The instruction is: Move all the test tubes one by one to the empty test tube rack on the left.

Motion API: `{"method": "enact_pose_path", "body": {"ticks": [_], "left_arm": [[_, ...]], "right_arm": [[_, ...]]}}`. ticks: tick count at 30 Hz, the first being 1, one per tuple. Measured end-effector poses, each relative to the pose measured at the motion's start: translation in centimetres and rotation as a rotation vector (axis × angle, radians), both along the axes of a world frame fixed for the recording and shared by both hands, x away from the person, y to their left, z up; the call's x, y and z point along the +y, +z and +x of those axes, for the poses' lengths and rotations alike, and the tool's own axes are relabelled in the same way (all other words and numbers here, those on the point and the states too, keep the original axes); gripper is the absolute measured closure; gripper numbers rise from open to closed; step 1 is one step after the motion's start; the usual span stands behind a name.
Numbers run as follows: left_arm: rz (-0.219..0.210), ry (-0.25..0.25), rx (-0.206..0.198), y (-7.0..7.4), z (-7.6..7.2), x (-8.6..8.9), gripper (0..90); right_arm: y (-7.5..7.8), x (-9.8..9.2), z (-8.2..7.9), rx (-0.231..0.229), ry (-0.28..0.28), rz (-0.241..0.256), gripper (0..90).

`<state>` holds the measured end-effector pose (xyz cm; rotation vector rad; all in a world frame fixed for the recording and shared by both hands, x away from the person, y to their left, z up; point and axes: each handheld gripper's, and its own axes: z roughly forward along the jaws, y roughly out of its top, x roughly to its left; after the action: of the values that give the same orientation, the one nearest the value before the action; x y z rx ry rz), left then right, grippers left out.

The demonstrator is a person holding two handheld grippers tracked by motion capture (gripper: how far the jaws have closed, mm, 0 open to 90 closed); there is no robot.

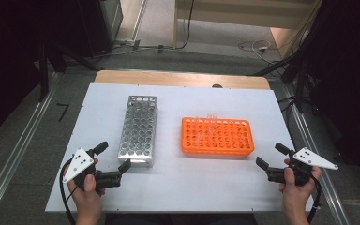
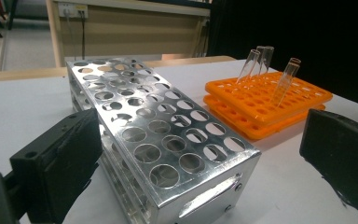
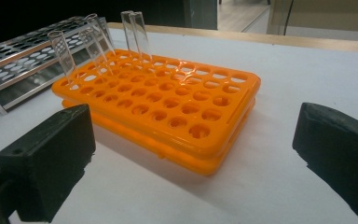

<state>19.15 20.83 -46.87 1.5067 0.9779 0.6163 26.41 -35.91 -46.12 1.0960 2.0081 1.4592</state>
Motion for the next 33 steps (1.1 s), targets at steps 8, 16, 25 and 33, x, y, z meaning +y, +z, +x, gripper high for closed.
{"method": "enact_pose_path", "body": {"ticks": [8, 16, 25, 33], "left_arm": [[0.002, 0.008, 0.002, 0.1, 0.0, -0.1, 0.0], [0.002, 0.000, 0.010, 0.0, 0.0, -0.2, 0.0], [0.001, 0.010, 0.016, -0.1, -0.1, 0.0, 0.0], [-0.010, 0.015, 0.013, -0.1, -0.3, 0.3, 0.0]], "right_arm": [[0.7, 1.0, 0.4, 0.002, 0.057, -0.003, 0.7], [1.9, 3.1, 2.1, 0.051, 0.079, -0.019, 4.3], [1.9, 7.4, 5.1, 0.107, 0.080, -0.090, 26.8], [1.1, 10.5, 7.5, 0.096, 0.156, -0.081, 46.2]]}}
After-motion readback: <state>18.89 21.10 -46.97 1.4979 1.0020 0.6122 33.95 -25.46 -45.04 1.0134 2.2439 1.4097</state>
